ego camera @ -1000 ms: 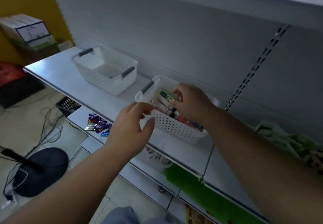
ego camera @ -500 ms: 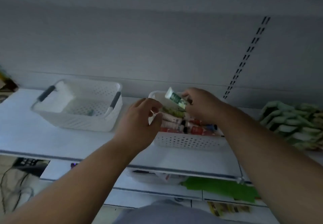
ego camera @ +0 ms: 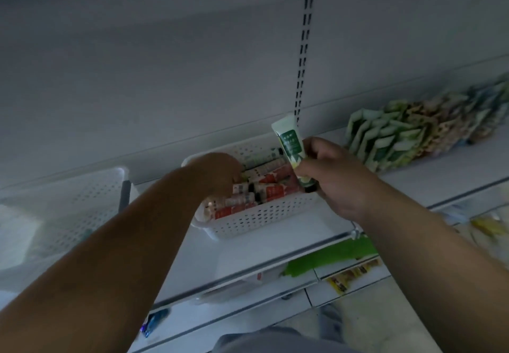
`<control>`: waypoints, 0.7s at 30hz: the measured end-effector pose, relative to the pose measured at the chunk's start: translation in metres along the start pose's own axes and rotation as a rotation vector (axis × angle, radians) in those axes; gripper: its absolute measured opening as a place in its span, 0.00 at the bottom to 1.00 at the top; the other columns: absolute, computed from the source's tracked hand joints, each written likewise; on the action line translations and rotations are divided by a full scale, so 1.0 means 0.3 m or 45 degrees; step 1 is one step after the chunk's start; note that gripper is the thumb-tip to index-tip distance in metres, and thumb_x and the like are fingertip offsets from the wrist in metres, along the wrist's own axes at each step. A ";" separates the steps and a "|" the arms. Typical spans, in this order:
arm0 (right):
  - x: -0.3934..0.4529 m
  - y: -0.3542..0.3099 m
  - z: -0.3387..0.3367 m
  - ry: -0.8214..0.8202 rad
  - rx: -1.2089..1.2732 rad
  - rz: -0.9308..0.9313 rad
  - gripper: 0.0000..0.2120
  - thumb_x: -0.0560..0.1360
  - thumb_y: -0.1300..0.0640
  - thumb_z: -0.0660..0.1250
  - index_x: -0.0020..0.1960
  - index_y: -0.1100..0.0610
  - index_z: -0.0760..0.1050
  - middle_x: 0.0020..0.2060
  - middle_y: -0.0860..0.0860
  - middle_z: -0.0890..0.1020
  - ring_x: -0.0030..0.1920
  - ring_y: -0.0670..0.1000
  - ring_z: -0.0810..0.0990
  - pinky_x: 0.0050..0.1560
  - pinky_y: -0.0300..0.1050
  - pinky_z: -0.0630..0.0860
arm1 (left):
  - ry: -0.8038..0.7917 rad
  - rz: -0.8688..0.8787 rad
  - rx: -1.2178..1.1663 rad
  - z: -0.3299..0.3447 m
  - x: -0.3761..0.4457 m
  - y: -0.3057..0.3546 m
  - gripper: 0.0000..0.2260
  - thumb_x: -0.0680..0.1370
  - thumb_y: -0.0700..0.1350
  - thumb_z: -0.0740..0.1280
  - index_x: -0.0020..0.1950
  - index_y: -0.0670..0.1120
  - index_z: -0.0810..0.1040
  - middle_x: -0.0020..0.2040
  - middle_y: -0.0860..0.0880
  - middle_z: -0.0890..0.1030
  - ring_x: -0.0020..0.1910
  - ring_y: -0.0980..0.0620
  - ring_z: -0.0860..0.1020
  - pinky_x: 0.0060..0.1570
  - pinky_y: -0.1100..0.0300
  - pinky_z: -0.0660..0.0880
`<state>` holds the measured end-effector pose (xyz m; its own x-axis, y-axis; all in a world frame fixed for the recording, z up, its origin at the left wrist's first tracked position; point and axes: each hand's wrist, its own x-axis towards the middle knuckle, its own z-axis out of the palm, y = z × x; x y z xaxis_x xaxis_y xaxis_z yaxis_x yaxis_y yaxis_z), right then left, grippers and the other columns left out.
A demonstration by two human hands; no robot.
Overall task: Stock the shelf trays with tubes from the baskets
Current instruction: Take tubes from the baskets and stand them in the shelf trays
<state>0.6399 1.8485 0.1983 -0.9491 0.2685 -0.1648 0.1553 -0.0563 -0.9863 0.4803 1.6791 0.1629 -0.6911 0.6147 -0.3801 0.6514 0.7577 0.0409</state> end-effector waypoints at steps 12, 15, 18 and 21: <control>-0.079 0.001 -0.088 0.074 0.144 0.024 0.12 0.74 0.70 0.61 0.57 0.64 0.74 0.39 0.55 0.81 0.38 0.53 0.79 0.35 0.45 0.71 | 0.010 -0.014 -0.100 0.031 -0.047 0.015 0.11 0.78 0.44 0.66 0.59 0.52 0.73 0.58 0.51 0.77 0.50 0.52 0.75 0.47 0.59 0.72; -0.089 -0.001 -0.114 0.020 0.132 0.032 0.14 0.75 0.68 0.62 0.60 0.62 0.75 0.41 0.55 0.81 0.38 0.53 0.79 0.36 0.45 0.71 | 0.011 -0.071 -0.010 0.016 -0.035 0.039 0.17 0.77 0.43 0.67 0.65 0.49 0.71 0.60 0.48 0.77 0.52 0.51 0.74 0.48 0.59 0.70; -0.094 0.001 -0.146 -0.025 0.101 0.037 0.12 0.75 0.69 0.62 0.58 0.61 0.75 0.40 0.54 0.82 0.38 0.52 0.80 0.36 0.45 0.72 | 0.028 -0.150 0.108 0.013 -0.040 0.058 0.14 0.78 0.45 0.65 0.63 0.51 0.75 0.61 0.49 0.78 0.56 0.50 0.76 0.54 0.57 0.74; -0.103 -0.004 -0.190 -0.067 0.061 0.012 0.11 0.75 0.69 0.62 0.55 0.61 0.75 0.41 0.55 0.82 0.37 0.51 0.80 0.37 0.46 0.72 | 0.247 -0.256 0.182 0.001 -0.091 0.090 0.13 0.77 0.47 0.63 0.61 0.52 0.77 0.56 0.50 0.80 0.53 0.49 0.79 0.53 0.52 0.77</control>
<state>0.6847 1.8950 0.2040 -0.9610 0.2168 -0.1718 0.1521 -0.1049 -0.9828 0.5169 1.6827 0.1741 -0.8483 0.4967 -0.1838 0.5238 0.8380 -0.1530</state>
